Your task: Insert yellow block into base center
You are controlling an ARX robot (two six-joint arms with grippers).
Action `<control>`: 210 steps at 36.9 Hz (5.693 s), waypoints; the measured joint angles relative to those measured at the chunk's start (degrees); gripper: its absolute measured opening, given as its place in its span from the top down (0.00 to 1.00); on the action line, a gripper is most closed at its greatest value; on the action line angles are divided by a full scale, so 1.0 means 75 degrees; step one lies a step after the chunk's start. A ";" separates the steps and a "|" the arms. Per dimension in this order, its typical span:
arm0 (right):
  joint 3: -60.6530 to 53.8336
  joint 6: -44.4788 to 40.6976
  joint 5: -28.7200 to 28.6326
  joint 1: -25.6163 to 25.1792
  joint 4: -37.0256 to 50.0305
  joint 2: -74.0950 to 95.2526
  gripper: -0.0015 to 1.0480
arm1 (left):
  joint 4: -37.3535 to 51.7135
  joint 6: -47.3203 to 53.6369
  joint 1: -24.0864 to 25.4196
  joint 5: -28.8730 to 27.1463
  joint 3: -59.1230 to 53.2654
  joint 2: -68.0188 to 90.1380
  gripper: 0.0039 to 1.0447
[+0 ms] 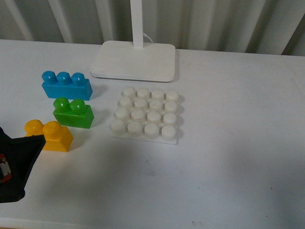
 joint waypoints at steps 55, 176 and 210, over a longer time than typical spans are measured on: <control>0.0000 0.0000 0.0000 0.0000 0.0000 0.0000 0.09 | 0.1612 0.2553 0.1154 0.1116 0.1652 0.3893 0.06; 0.0000 0.0000 0.0000 0.0000 0.0000 0.0000 0.09 | -0.1658 0.1230 -0.2541 -0.1413 0.5829 0.5289 0.38; 0.0000 0.0000 0.0000 0.0000 0.0000 0.0000 0.09 | -0.1859 0.1078 -0.2436 -0.1349 0.6266 0.5811 0.38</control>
